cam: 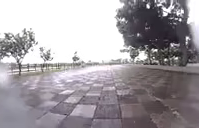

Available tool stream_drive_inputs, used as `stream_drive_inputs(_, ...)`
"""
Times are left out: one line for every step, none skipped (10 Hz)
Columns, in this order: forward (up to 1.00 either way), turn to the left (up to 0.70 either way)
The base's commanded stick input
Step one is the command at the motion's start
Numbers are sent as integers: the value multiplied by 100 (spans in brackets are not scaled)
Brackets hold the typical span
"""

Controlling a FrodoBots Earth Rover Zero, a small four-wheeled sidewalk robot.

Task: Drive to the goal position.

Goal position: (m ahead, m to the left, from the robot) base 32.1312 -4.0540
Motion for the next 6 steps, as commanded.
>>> stream_drive_inputs(100,0)
stream_drive_inputs(100,0)
stream_drive_inputs(100,0)
stream_drive_inputs(100,0)
stream_drive_inputs(100,0)
stream_drive_inputs(100,0)
